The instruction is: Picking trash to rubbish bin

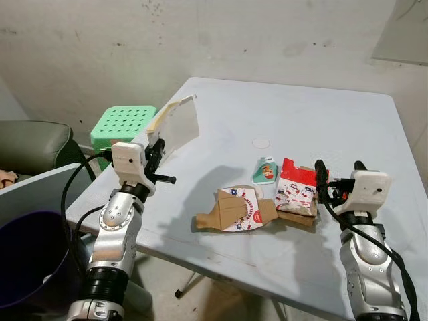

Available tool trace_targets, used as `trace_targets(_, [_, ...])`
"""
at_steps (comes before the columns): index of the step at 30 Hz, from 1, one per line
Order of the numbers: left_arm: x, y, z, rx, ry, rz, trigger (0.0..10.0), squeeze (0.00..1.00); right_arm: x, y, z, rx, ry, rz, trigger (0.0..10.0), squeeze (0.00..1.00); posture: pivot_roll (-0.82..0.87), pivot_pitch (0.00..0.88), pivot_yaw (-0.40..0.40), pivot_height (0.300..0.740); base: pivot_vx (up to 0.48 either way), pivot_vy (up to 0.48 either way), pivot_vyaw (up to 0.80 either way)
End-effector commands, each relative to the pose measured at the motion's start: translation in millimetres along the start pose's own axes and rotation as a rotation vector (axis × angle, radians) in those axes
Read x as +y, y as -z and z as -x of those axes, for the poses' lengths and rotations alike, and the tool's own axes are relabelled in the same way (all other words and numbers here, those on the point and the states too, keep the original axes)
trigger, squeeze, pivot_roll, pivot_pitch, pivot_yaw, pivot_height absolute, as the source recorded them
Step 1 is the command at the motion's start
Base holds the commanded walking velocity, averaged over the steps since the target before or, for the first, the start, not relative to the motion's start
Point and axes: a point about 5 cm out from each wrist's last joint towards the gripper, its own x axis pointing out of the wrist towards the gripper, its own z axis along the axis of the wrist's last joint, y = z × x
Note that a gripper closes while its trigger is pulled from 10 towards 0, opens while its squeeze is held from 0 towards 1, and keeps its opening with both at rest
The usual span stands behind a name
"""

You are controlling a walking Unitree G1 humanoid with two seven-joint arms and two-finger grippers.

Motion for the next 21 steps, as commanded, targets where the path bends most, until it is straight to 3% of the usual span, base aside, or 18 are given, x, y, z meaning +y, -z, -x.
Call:
trace_targets(1, [4.3,-2.1,-2.7,0.007,-0.002,-0.003,10.0,0.00,1.6,-6.0,-0.9,-0.026,0.010,-0.005,10.0,0.00,-0.04,0.040,0.106,0.740,0.000,0.000,0.00])
trace_targets(16, [11.0,-7.8,-7.4,0.004,-0.015,-0.017,10.0,0.00,8.8,-7.4,-6.4,-0.035,0.006,-0.031,10.0,0.00,0.00,0.026,0.096,0.740,0.000,0.000,0.00])
trace_targets(21, [10.9,-7.8,-7.5,0.003,-0.024,-0.016,10.0,0.00,9.2,-8.7,-8.6,-0.037,-0.004,-0.026,10.0,0.00,0.00,0.025,0.085,0.740,0.000,0.299,0.00])
